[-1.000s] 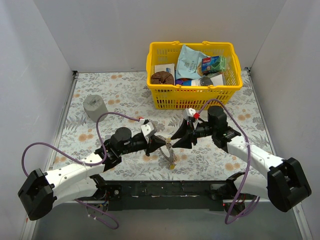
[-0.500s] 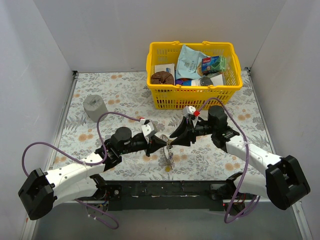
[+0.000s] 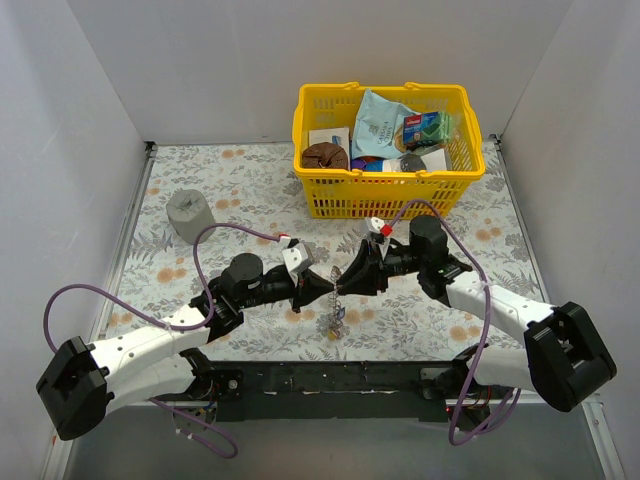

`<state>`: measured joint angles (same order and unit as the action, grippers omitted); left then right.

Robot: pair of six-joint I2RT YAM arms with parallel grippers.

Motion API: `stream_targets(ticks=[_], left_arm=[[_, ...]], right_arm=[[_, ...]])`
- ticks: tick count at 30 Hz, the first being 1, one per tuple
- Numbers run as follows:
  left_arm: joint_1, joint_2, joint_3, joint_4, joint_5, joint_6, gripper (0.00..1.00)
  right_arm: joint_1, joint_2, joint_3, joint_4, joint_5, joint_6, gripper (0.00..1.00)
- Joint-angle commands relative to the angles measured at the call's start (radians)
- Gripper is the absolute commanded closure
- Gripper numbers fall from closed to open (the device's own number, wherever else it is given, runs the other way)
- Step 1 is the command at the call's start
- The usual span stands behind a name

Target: Put the keys on the keyring

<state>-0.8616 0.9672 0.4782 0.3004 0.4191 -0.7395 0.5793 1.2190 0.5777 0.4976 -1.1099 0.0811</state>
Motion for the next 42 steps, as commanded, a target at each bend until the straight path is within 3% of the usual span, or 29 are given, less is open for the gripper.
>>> stream_targets(ticks=[1,3,4,6,12,13,14,17,24,30,35,42], left_arm=[[-0.004,-0.036,0.051,0.055,0.009,-0.004,1.00],[-0.004,-0.041,0.051,0.054,0.004,-0.004,1.00],[-0.004,-0.042,0.051,0.052,0.004,-0.004,1.00],[-0.004,-0.045,0.050,0.049,0.001,-0.004,1.00],[-0.004,-0.042,0.057,0.023,-0.017,-0.004,1.00],[-0.004,-0.039,0.062,0.004,-0.022,-0.004,0.98],[-0.004,-0.036,0.065,-0.007,-0.025,0.000,0.85],[-0.004,-0.016,0.085,-0.058,-0.025,0.017,0.71],[-0.004,0.056,0.125,-0.144,0.007,0.065,0.58],[-0.004,0.146,0.148,-0.153,0.033,0.080,0.58],[-0.004,0.165,0.117,-0.077,-0.009,0.097,0.48],[-0.004,0.134,0.039,0.080,0.029,0.156,0.39]], right_arm=[[0.007,0.014,-0.001,0.045,-0.008,0.017,0.70],[0.007,0.020,0.002,0.047,-0.007,0.025,0.75],[0.007,0.025,0.004,0.048,-0.007,0.029,0.90],[0.007,0.028,0.007,0.050,-0.002,0.039,0.99],[0.007,0.022,0.025,-0.026,0.028,0.005,0.99],[0.005,0.022,0.048,-0.060,0.035,-0.038,0.99],[0.007,0.024,0.060,-0.094,0.047,-0.061,0.99],[0.007,0.024,0.106,-0.253,0.100,-0.150,0.99],[0.008,0.007,0.177,-0.560,0.239,-0.279,0.99],[0.022,-0.007,0.201,-0.685,0.366,-0.285,0.99],[0.034,-0.015,0.220,-0.760,0.449,-0.305,0.99],[0.042,-0.024,0.232,-0.817,0.446,-0.339,0.99]])
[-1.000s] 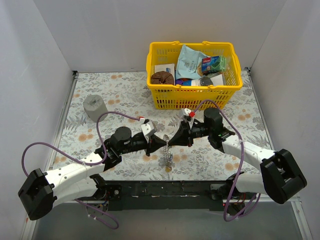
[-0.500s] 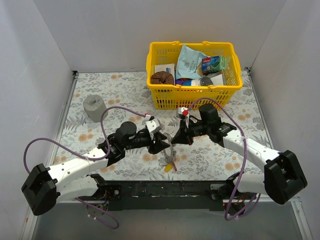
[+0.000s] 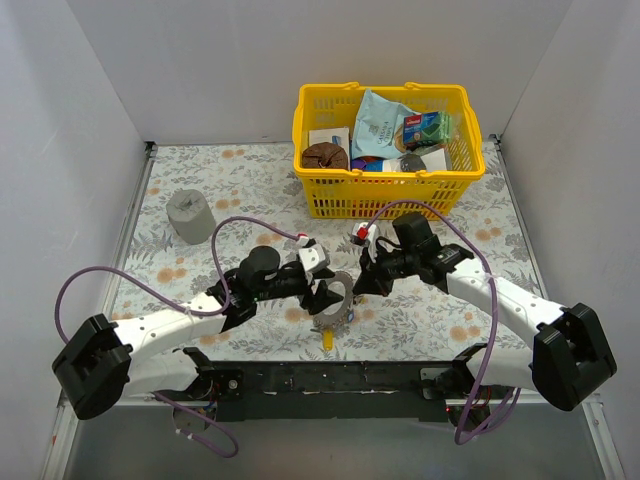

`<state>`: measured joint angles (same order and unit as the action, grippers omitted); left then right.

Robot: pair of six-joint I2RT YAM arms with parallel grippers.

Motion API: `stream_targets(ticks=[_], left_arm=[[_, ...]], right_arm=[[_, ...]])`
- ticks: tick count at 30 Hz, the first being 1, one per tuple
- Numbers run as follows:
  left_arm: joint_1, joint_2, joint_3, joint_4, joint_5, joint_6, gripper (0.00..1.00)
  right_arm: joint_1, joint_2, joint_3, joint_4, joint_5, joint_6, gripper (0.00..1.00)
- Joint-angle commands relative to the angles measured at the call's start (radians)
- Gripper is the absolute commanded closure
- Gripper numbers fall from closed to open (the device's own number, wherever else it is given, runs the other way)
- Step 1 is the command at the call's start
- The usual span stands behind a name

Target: Put the keys on the keyring

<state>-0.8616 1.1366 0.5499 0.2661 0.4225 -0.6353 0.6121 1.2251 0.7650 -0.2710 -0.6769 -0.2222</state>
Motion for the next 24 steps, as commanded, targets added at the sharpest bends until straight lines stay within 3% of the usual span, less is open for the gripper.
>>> stream_targets(ticks=[1,12,16,24], left_arm=[[-0.004,-0.028,-0.042,0.137,0.041,0.069,0.39],[-0.004,0.118,-0.034,0.243,0.197,0.137,0.46],[-0.004,0.158,-0.001,0.233,0.216,0.151,0.53],[-0.002,0.201,0.050,0.171,0.226,0.177,0.78]], right_arm=[[0.009,-0.030,0.046,-0.053,0.010,-0.040,0.99],[0.052,-0.055,0.069,-0.092,-0.044,-0.098,0.99],[0.066,-0.055,0.071,-0.099,-0.032,-0.106,0.99],[0.074,-0.053,0.071,-0.102,-0.020,-0.109,0.99]])
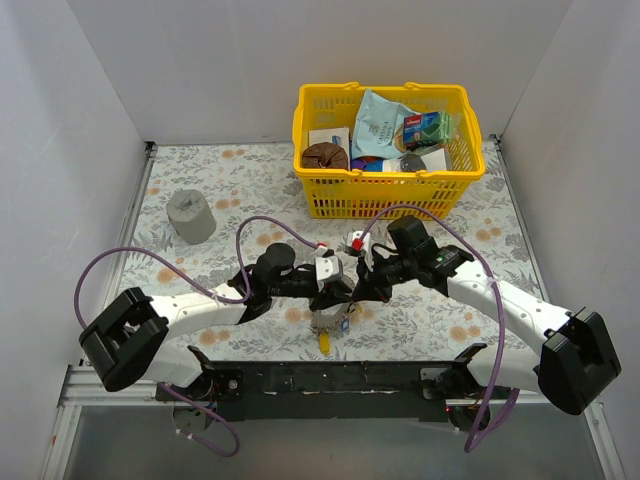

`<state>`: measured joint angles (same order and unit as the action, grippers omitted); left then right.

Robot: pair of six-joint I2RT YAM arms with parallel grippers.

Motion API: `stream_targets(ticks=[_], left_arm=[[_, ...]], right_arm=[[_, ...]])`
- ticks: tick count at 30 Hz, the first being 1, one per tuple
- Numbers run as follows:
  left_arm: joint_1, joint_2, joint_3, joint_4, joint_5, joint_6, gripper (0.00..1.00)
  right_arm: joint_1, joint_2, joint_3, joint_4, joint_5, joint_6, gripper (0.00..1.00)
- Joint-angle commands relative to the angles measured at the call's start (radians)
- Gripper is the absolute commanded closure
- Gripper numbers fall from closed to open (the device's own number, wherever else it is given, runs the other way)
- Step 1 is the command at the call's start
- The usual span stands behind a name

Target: Put the keys on the keyring

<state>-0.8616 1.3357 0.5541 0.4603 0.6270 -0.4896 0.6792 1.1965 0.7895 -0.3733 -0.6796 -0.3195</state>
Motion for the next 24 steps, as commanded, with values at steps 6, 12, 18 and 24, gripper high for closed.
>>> stream_targets(ticks=[6,12,18,24], left_arm=[[-0.002,0.011,0.052,-0.032,0.023,0.029,0.99],[-0.002,0.011,0.059,-0.063,0.023,0.045,1.00],[-0.002,0.000,0.041,-0.020,0.017,0.014,1.00],[-0.002,-0.050,-0.042,0.157,-0.033,-0.081,1.00]], right_arm=[[0.008,-0.032,0.045,0.007,-0.008,-0.009,0.99],[0.008,-0.043,0.037,0.019,-0.005,-0.004,0.99],[0.008,-0.061,0.024,0.062,0.000,0.014,0.98],[0.008,-0.153,-0.047,0.183,0.081,0.108,0.59]])
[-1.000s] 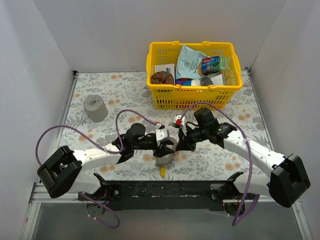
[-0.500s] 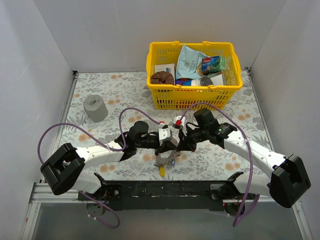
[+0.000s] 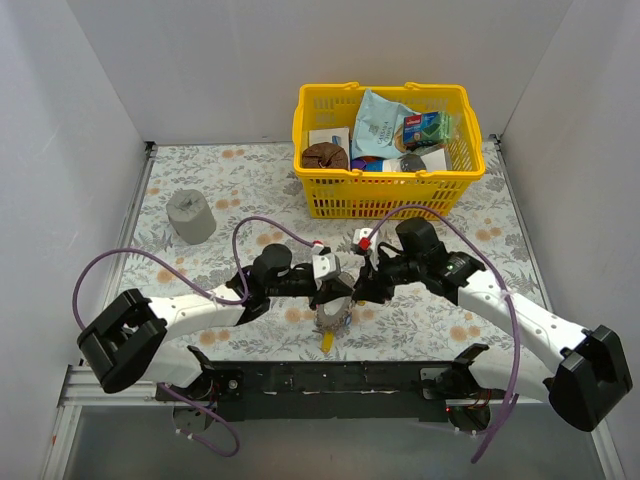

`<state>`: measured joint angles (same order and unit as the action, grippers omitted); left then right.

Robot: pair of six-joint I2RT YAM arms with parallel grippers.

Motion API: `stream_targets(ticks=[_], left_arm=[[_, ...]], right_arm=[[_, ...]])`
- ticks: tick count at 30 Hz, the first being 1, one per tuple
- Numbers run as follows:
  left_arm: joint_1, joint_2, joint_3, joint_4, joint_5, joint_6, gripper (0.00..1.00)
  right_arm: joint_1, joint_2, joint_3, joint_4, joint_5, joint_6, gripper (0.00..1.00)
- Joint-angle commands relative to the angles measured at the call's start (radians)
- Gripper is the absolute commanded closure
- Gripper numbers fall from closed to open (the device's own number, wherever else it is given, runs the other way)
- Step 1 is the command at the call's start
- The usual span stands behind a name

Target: Put the keys on the keyring

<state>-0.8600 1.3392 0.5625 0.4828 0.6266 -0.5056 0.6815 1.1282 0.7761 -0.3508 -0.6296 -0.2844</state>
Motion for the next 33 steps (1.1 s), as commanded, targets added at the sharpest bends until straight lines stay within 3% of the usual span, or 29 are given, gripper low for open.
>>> stream_targets(ticks=[1,6,9,16,19,23,29,33], left_arm=[[-0.004,-0.063,-0.077,0.161,-0.044,-0.098,1.00],[-0.004,-0.098,-0.157,0.311,-0.122,-0.159,1.00],[-0.004,-0.112,-0.213,0.394,-0.157,-0.185,1.00],[-0.004,-0.124,-0.322,0.623,-0.188,-0.232,1.00],[-0.004,-0.121,-0.340,0.680,-0.169,-0.240,1.00],[-0.004,-0.118,-0.352,0.715,-0.139,-0.237,1.00],[-0.004,-0.123,-0.371,0.748,-0.119,-0.225,1.00],[-0.004,-0.136,-0.378,0.746,-0.123,-0.218,1.00]], right_arm=[[0.004,-0.099,-0.046,0.197,0.040,0.080,0.55],[-0.005,-0.192,-0.165,0.332,0.057,0.151,0.36],[-0.023,-0.228,-0.228,0.424,0.012,0.191,0.34],[-0.036,-0.242,-0.310,0.591,-0.151,0.251,0.38],[-0.034,-0.231,-0.316,0.631,-0.191,0.261,0.45],[-0.034,-0.212,-0.322,0.690,-0.248,0.277,0.51],[-0.036,-0.183,-0.347,0.777,-0.271,0.323,0.50],[-0.036,-0.165,-0.353,0.788,-0.278,0.329,0.54]])
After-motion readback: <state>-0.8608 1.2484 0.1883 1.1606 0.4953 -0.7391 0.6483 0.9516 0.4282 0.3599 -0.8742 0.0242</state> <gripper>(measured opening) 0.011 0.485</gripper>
